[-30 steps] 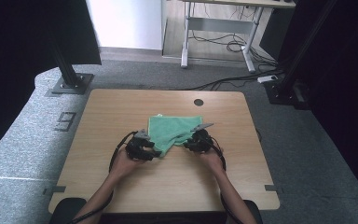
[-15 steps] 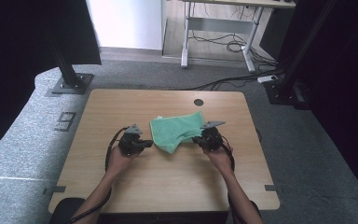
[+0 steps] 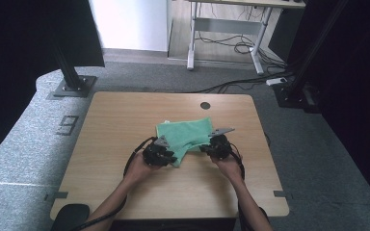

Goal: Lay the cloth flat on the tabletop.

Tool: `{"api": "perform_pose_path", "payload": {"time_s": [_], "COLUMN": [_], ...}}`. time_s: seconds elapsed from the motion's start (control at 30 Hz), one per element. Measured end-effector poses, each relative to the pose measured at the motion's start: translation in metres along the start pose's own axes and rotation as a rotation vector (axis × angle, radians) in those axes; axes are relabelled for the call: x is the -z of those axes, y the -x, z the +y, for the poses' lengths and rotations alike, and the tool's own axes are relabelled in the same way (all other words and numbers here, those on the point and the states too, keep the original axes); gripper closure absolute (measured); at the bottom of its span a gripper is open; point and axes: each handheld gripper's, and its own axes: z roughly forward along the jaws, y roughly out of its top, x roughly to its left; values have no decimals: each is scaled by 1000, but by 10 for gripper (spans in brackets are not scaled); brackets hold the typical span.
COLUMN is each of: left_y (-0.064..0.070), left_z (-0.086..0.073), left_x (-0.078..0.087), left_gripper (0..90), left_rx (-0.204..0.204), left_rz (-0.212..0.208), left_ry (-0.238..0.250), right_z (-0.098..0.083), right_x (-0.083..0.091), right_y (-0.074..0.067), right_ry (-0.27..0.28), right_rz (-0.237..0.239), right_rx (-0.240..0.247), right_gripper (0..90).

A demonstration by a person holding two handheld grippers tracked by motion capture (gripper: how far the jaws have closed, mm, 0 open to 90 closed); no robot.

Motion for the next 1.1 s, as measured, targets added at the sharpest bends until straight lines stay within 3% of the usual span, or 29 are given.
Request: {"api": "perform_pose_path", "payload": {"time_s": [0.07, 0.13, 0.3, 0.43, 0.5, 0.63, 0.7, 0.73, 0.77, 0.83, 0.87, 0.93, 0.97, 1.03, 1.1], "left_y": [-2, -6, -10, -18, -27, -34, -32, -32, -30, -30, -30, -32, -36, -37, -35], "left_z": [-2, -5, -7, -13, -21, -33, -41, -41, -44, -44, -43, -37, -29, -23, -20], "left_x": [0, 3, 9, 22, 34, 41, 43, 43, 50, 54, 58, 68, 71, 68, 63], "left_gripper": [874, 886, 893, 894, 895, 893, 764, 648, 570, 451, 394, 351, 330, 291, 274], "left_rx": [12, 18, 27, 65, 113, 146, 150, 150, 142, 140, 142, 141, 160, 183, 181], "left_rz": [-11, -19, 11, 52, 85, 90, 78, 78, 81, 88, 92, 116, 116, 114, 115], "left_ry": [-1, -10, -10, 24, 56, 56, 48, 48, 56, 62, 70, 93, 122, 127, 115], "right_z": [-1, -3, -4, -9, -16, -27, -40, -40, -46, -48, -48, -45, -43, -38, -35], "right_x": [1, 5, 10, 20, 31, 37, 38, 38, 42, 47, 58, 67, 68, 66, 62], "right_y": [0, 3, 5, 9, 15, 19, 20, 20, 19, 20, 20, 23, 23, 26, 26], "right_ry": [-4, 5, 7, 4, 5, 4, -10, -10, -16, -4, 24, 36, 42, 47, 45], "right_rz": [-1, -1, -11, -30, -55, -56, -36, -36, -62, -59, -68, -85, -88, -93, -92], "right_rx": [-1, -9, -13, -14, -21, -46, -62, -62, -50, -52, -59, -61, -63, -67, -73], "right_gripper": [872, 872, 872, 872, 872, 872, 812, 812, 661, 614, 535, 501, 489, 453, 437]}}
